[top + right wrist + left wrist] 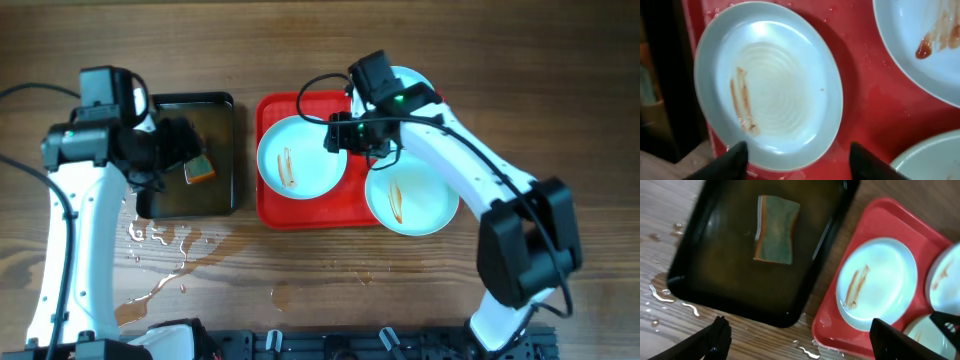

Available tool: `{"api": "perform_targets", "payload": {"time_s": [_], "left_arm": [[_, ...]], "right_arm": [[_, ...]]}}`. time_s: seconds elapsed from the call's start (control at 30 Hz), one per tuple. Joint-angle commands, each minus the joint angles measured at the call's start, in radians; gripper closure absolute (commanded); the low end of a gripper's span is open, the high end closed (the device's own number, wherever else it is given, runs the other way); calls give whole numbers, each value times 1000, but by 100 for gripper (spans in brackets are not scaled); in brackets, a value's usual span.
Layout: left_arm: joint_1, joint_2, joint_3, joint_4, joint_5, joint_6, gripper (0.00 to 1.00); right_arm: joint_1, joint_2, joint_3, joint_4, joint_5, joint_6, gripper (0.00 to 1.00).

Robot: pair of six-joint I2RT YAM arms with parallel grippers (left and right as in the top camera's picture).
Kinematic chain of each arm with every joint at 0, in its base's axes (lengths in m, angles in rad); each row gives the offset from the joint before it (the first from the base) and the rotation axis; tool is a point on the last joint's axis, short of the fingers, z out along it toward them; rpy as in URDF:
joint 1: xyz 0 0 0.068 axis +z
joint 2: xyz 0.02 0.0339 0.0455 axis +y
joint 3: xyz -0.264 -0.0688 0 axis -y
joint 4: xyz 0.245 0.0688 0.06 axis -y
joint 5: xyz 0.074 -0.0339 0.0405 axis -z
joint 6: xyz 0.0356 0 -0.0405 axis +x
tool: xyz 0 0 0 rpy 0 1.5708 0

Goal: Clean dirty plates on tray and stack at the side

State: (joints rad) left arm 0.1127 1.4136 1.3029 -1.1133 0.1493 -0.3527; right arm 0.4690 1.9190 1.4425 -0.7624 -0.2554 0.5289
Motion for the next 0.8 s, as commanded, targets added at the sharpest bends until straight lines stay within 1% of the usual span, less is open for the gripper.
{"api": "perform_targets", "payload": {"time_s": [0.0, 0.03, 0.07, 0.17, 0.2, 0.27, 0.33, 0.37, 0.4, 0.43, 0.5, 0.57, 0.6, 0.63, 0.7, 0.73, 0.77], "left_arm": [[24, 11, 19, 6, -16, -49, 10], [23, 17, 19, 6, -16, -49, 10], [23, 24, 19, 6, -16, -49, 9], [23, 53, 19, 6, -16, -49, 7], [23, 62, 19, 9, -16, -48, 6], [23, 84, 19, 27, -16, -48, 3], [23, 103, 19, 53, -1, -48, 1], [23, 110, 19, 65, 11, -48, 1], [23, 116, 19, 72, 18, -48, 1], [23, 121, 19, 84, 26, -48, 0], [23, 131, 19, 105, 25, -48, 0], [23, 137, 19, 116, 25, -48, 0], [23, 139, 19, 119, 25, -48, 0], [23, 140, 19, 120, 25, -48, 0], [23, 140, 19, 123, 25, -48, 0], [23, 140, 19, 124, 25, -48, 0], [23, 140, 19, 125, 25, -48, 0]], "right_arm": [[1, 81, 15, 30, 64, 50, 44], [1, 95, 15, 35, 87, 49, 45], [1, 108, 15, 43, 108, 43, 47], [1, 145, 15, 102, 106, -49, 50], [1, 153, 15, 121, 105, -84, 54], [1, 168, 15, 142, 106, -152, 65], [1, 173, 15, 142, 106, -201, 80], [2, 174, 15, 142, 106, -215, 82], [2, 174, 15, 142, 106, -216, 87], [1, 177, 15, 142, 106, -216, 89], [1, 188, 15, 142, 106, -215, 89], [1, 208, 15, 136, 106, -216, 82], [1, 210, 16, 120, 106, -231, 80], [-3, 209, 28, 85, 106, -239, 75], [-6, 209, 60, 32, 64, -234, 70], [-6, 209, 59, 32, 40, -211, 70], [-5, 212, 58, 35, 19, -157, 70]]}}
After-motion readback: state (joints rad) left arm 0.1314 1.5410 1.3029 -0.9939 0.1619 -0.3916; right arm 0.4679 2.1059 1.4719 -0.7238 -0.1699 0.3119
